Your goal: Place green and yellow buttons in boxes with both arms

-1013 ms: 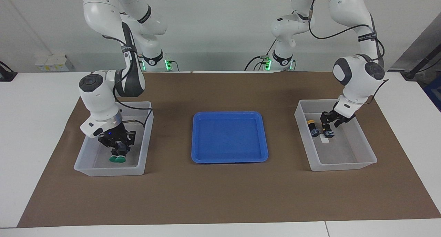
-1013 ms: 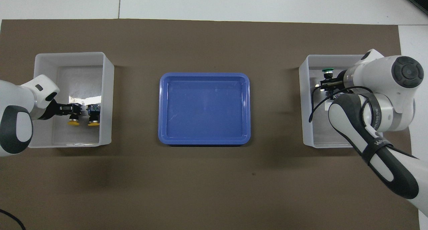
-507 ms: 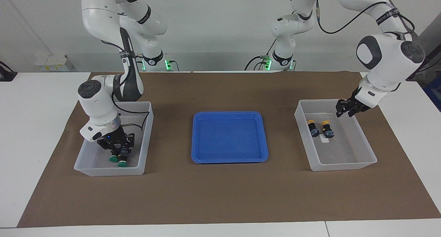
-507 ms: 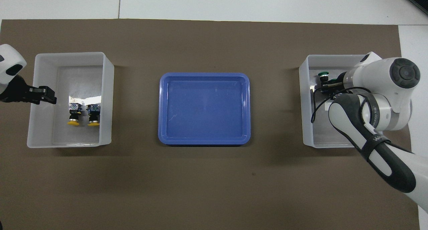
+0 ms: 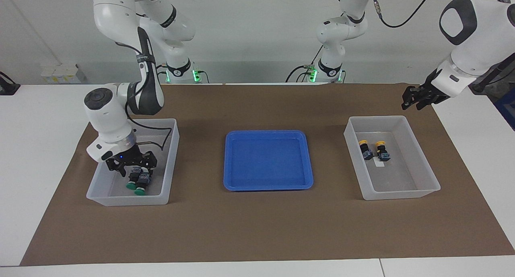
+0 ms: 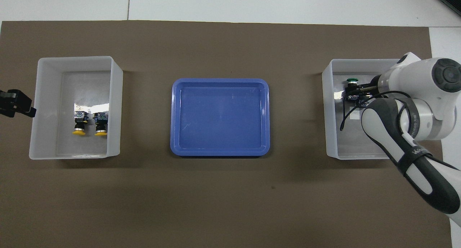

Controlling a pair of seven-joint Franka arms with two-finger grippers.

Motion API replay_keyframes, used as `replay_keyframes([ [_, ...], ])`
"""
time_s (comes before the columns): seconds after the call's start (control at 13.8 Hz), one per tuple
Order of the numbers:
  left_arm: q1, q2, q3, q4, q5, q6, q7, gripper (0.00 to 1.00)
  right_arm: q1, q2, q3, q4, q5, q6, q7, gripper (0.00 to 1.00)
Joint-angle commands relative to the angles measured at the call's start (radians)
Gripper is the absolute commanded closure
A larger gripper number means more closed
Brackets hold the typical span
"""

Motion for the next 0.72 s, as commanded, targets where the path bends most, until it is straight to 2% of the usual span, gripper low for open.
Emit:
replay_keyframes([
  [0.0, -0.035, -0.017, -0.016, 0.025, -0.012, -0.028, -0.019, 0.48, -0.005, -0.104, 0.01, 0.018, 0.027, -0.126, 0.013, 0.0],
  [0.29, -0.096, -0.024, -0.014, 0.025, -0.007, -0.025, -0.099, 0.45, 0.06, -0.24, 0.012, 0.038, 0.027, -0.291, 0.156, 0.0],
  [0.43, -0.095, -0.047, -0.016, 0.024, -0.001, -0.026, -0.096, 0.43, 0.103, -0.27, 0.013, 0.065, 0.027, -0.363, 0.215, 0.0],
  [0.65, -0.096, -0.057, -0.022, 0.021, -0.001, -0.023, -0.09, 0.34, 0.171, -0.27, 0.013, 0.131, 0.027, -0.441, 0.284, 0.0],
])
